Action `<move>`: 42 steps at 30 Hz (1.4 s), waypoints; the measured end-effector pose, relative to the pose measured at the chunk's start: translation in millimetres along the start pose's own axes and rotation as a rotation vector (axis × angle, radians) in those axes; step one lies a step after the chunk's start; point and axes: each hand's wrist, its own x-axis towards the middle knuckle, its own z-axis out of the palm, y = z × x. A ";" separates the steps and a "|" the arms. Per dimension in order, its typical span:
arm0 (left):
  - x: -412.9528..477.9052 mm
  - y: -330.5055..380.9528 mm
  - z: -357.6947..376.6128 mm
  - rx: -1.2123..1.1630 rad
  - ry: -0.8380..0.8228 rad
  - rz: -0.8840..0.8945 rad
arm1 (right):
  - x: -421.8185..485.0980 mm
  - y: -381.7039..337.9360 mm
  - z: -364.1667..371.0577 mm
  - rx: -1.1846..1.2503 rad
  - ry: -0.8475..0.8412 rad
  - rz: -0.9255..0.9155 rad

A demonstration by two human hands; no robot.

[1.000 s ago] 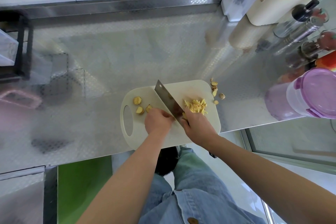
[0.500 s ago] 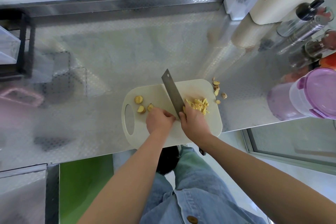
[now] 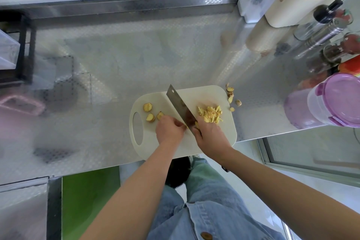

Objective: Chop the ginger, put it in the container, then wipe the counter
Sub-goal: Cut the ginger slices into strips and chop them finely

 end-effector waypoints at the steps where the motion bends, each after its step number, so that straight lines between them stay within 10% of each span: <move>1: 0.0 0.0 0.3 -0.001 0.000 -0.001 | -0.2 -0.8 0.1 0.001 -0.001 0.000; 26: -5.9 -12.0 0.7 -0.044 0.080 0.117 | 4.6 -1.0 0.0 0.153 0.108 -0.012; 37: -10.3 -25.4 -8.3 0.042 0.271 0.169 | 14.9 13.4 -2.2 0.190 0.175 0.185; 42: -0.2 -29.8 -20.4 0.111 0.452 0.195 | 8.1 1.2 3.4 0.169 0.050 -0.005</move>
